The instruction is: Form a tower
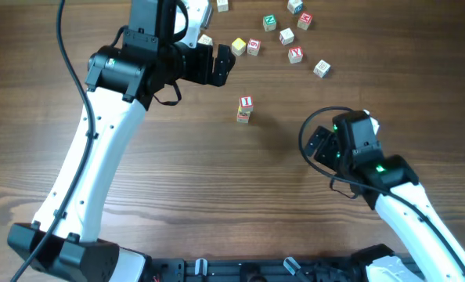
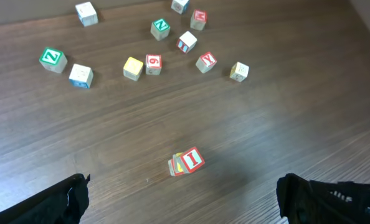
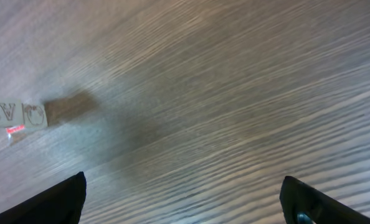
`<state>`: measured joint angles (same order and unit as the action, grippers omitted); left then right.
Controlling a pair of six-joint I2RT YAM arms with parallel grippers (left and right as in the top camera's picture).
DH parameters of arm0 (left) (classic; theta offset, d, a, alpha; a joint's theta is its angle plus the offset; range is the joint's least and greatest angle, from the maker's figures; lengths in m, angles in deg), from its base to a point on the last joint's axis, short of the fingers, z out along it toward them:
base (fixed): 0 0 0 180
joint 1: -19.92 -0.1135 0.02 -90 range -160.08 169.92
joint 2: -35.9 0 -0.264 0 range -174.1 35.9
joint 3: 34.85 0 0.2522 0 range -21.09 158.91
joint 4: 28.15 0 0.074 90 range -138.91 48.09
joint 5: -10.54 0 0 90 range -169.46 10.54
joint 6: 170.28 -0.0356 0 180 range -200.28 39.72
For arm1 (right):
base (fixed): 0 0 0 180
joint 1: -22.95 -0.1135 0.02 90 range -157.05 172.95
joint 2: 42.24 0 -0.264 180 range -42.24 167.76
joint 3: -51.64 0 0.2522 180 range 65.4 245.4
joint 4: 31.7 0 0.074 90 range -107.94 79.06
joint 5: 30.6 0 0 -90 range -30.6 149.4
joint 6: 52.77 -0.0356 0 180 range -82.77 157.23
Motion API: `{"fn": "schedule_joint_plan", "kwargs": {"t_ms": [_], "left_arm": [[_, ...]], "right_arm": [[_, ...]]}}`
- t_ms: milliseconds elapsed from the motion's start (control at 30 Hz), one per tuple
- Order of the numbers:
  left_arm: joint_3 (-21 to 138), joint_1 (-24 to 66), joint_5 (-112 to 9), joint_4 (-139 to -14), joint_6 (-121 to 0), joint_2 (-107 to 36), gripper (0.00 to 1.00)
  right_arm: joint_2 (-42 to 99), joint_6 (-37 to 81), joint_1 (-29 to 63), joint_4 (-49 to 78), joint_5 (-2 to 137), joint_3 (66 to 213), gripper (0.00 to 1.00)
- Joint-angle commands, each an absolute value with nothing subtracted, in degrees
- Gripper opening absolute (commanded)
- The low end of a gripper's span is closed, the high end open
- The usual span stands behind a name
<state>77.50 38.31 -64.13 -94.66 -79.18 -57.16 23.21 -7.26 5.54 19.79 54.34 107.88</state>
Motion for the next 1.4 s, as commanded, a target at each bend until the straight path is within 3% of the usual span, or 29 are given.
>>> {"fn": "schedule_joint_plan", "kwargs": {"t_ms": [0,233,533,700,933,1367], "left_arm": [[78.5,38.6,-64.1,-95.0,-80.3,-60.5,1.0],[78.5,38.6,-64.1,-94.4,-81.6,-65.2,1.0],[78.5,45.1,-70.4,-93.6,-81.3,-71.8,1.0],[78.5,46.5,-70.6,-93.6,-75.5,-76.2,1.0],[78.5,48.3,-70.6,-91.7,-69.3,-81.3,1.0],[78.4,50.0,-70.6,-90.6,-66.1,-86.5,1.0]], "right_arm": [[25.6,-6.9,5.8,17.3,59.3,108.0,1.0],[30.3,-6.8,5.8,11.8,59.3,108.0,1.0],[32.7,-4.7,6.3,15.9,57.8,108.1,1.0],[32.3,-0.3,14.7,22.3,59.8,108.1,1.0],[32.0,13.4,31.7,22.4,79.0,108.1,1.0],[32.0,14.7,31.9,23.3,79.0,108.1,1.0]]}}
